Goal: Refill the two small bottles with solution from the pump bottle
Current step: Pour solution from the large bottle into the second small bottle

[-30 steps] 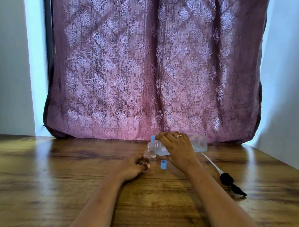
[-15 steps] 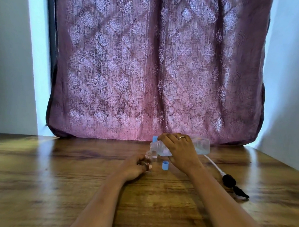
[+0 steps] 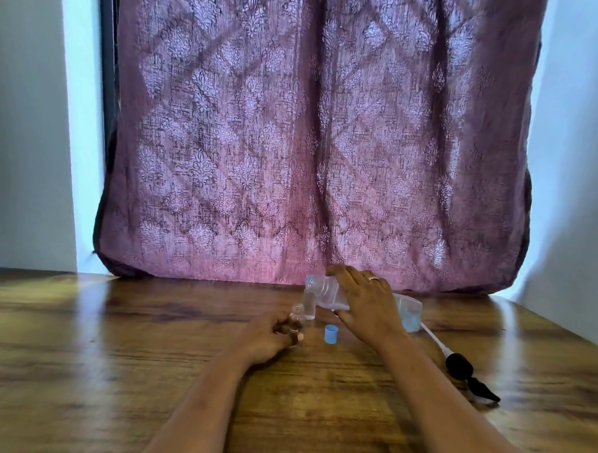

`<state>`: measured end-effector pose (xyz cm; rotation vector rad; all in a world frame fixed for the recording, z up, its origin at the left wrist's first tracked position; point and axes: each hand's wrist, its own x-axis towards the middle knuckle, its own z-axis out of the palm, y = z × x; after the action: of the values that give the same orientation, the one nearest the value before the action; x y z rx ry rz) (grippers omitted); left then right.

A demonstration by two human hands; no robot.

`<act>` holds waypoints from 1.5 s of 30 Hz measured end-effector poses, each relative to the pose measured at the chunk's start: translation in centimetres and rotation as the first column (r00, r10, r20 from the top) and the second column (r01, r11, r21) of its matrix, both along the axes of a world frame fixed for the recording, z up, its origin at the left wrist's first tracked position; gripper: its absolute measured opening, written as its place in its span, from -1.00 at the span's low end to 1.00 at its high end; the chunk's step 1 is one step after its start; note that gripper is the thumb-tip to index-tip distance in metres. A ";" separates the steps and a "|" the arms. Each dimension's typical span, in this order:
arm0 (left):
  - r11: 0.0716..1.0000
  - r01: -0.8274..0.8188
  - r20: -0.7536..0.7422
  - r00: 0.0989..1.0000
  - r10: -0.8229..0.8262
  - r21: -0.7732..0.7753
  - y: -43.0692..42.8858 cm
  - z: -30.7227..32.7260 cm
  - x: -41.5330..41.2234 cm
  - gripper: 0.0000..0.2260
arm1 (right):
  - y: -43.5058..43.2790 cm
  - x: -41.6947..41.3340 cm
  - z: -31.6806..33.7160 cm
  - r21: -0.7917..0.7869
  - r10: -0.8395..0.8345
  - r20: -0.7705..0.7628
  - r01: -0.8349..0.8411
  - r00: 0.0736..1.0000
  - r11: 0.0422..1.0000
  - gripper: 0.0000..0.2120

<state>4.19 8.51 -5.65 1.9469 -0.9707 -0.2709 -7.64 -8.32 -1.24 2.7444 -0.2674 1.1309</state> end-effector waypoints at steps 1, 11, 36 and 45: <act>1.000 0.003 -0.003 1.000 -0.003 0.001 0.0 0.0 0.0 -0.85 | -0.1 0.0 0.0 -0.007 -0.005 -0.004 0.005 1.000 1.000 -0.43; 1.000 0.012 0.005 1.000 -0.012 -0.006 0.3 0.0 -0.1 -0.80 | 0.6 0.2 0.1 -0.065 0.010 -0.063 -0.014 0.998 0.998 -0.45; 1.000 0.025 -0.022 0.999 -0.025 -0.004 0.2 0.0 0.0 -0.82 | 1.0 -0.2 0.7 -0.227 0.004 -0.085 -0.023 0.996 0.974 -0.34; 1.000 0.031 -0.026 0.999 -0.031 0.000 0.1 0.0 0.1 -0.86 | 1.0 -0.1 0.8 -0.245 -0.007 -0.084 -0.014 0.996 0.969 -0.30</act>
<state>4.30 8.64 -5.65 1.9255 -0.9852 -0.3132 -7.72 -7.30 -0.47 2.5654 -0.1036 0.9728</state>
